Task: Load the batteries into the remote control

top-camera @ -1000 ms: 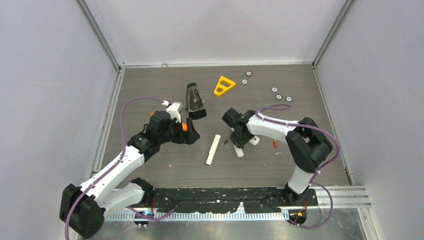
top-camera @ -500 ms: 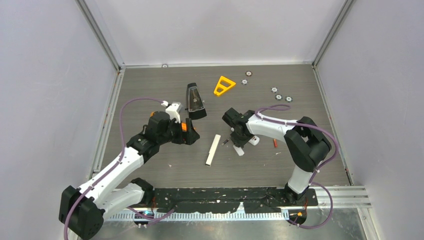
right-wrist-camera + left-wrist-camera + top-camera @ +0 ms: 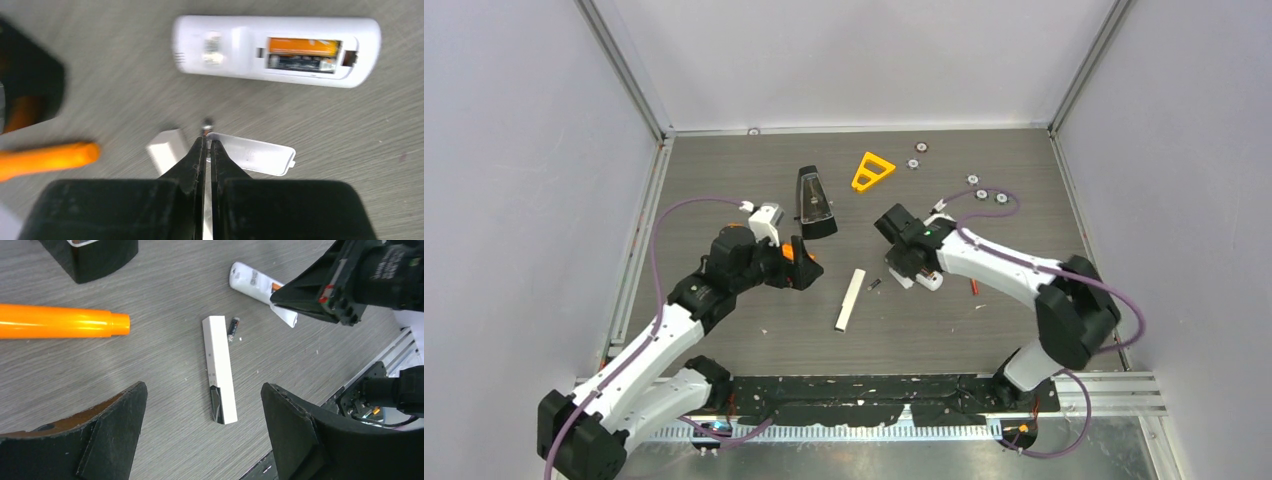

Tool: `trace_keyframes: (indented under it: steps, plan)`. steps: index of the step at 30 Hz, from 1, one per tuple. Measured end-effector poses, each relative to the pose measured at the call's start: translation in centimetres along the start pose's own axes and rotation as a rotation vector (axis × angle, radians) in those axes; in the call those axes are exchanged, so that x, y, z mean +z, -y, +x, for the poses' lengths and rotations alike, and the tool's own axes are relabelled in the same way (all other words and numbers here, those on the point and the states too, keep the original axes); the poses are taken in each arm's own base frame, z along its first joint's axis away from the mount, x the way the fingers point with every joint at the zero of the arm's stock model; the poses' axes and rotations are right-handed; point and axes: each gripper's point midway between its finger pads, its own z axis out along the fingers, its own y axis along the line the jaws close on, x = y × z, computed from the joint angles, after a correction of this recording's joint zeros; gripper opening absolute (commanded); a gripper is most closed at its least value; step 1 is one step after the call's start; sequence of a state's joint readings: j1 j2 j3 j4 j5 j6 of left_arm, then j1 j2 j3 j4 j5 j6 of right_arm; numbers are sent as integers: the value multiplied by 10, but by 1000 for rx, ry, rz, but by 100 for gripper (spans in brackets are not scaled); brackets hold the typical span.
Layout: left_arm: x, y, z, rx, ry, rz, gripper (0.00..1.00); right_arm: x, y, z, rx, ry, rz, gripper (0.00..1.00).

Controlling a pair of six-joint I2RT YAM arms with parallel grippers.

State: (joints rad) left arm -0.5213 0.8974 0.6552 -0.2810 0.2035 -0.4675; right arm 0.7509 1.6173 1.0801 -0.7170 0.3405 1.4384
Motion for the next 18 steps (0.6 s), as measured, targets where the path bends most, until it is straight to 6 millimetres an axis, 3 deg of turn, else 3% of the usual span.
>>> trace_keyframes:
  steps: [10, 14, 18]
  plan:
    - [-18, 34, -37, -14, 146, 135, 91, -134, -79, -57, -100, 153, -607, 5]
    - [-25, 62, -64, -52, 191, 252, 90, -201, -100, -62, -241, 205, -934, 5]
    - [-41, 99, -100, -31, 265, 437, 89, -273, -108, -56, -460, 243, -1247, 5]
